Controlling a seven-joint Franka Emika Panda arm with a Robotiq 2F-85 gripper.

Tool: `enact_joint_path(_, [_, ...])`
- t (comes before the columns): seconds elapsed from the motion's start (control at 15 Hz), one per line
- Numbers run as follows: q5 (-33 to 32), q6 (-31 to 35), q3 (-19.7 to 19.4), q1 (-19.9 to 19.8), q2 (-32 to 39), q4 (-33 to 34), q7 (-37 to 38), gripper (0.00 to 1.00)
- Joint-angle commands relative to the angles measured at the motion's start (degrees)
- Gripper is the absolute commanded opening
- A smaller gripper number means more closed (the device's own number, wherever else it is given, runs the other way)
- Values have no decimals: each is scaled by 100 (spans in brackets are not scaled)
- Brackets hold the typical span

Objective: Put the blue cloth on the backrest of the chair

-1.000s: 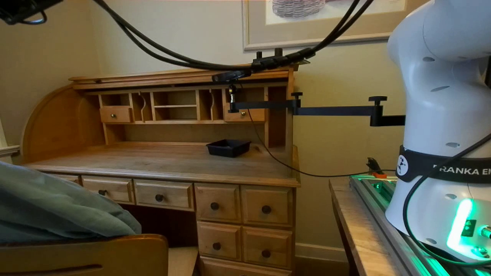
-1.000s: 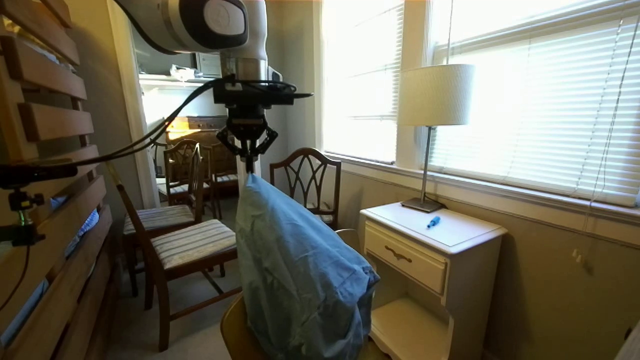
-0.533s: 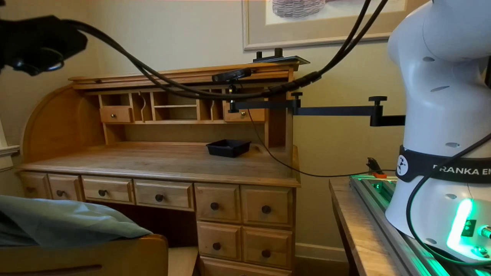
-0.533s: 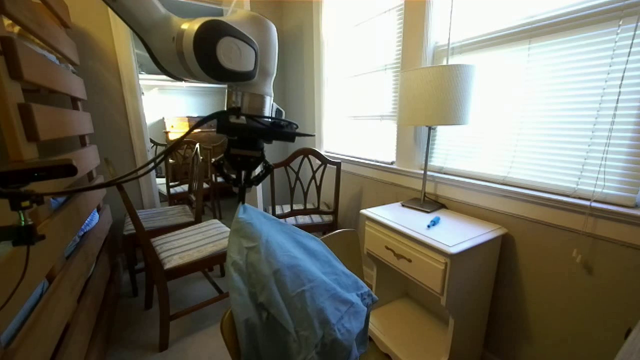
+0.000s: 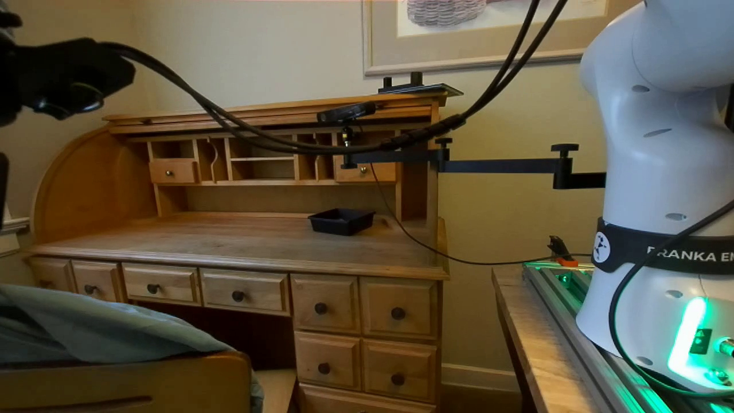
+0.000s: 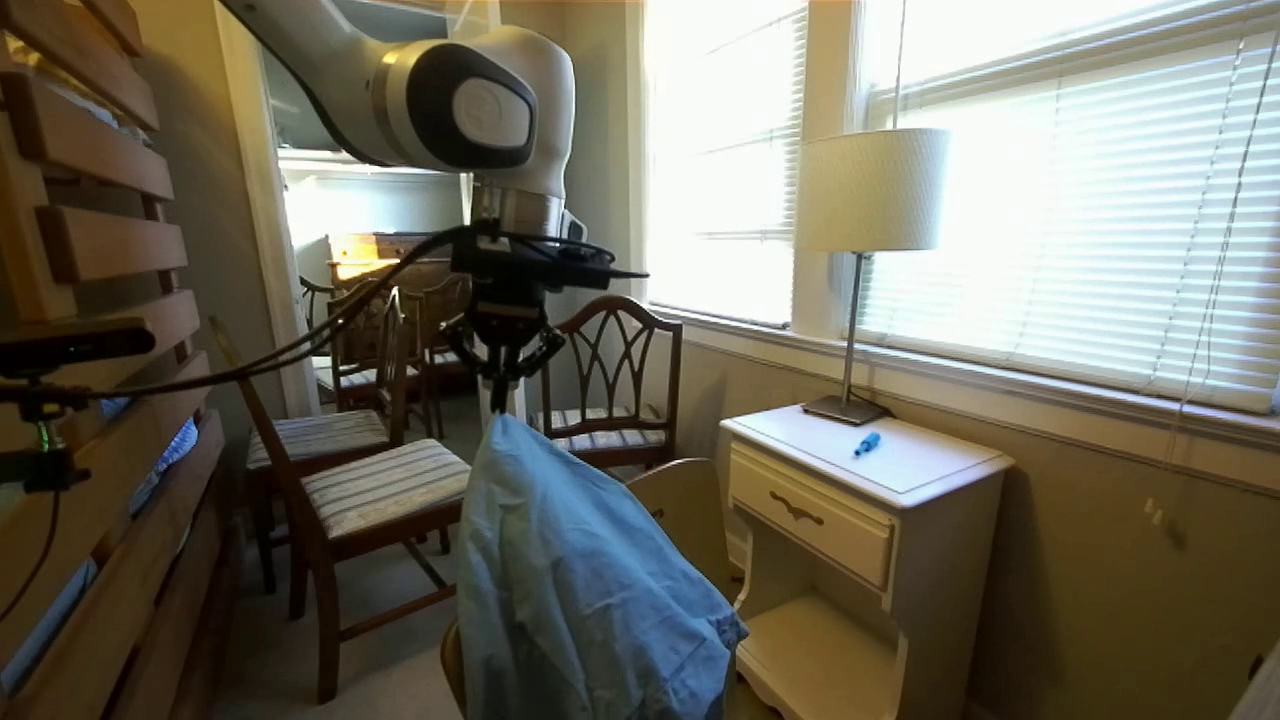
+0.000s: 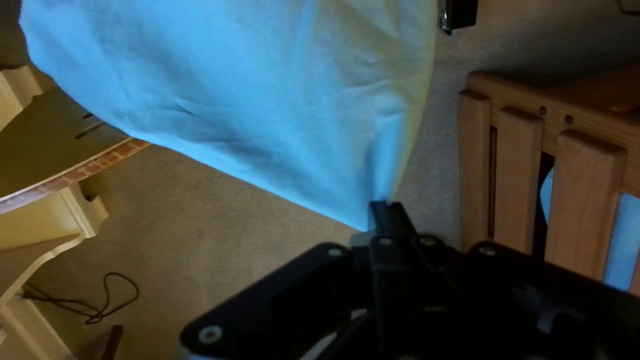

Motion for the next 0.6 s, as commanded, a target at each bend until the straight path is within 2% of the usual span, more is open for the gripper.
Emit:
enact_joint_path(0.0, [-121,-60,-40,57,-430,101,-62,0])
enact_joint_path(0.53, [-330,-48,-14,311,-971,524,-66,0])
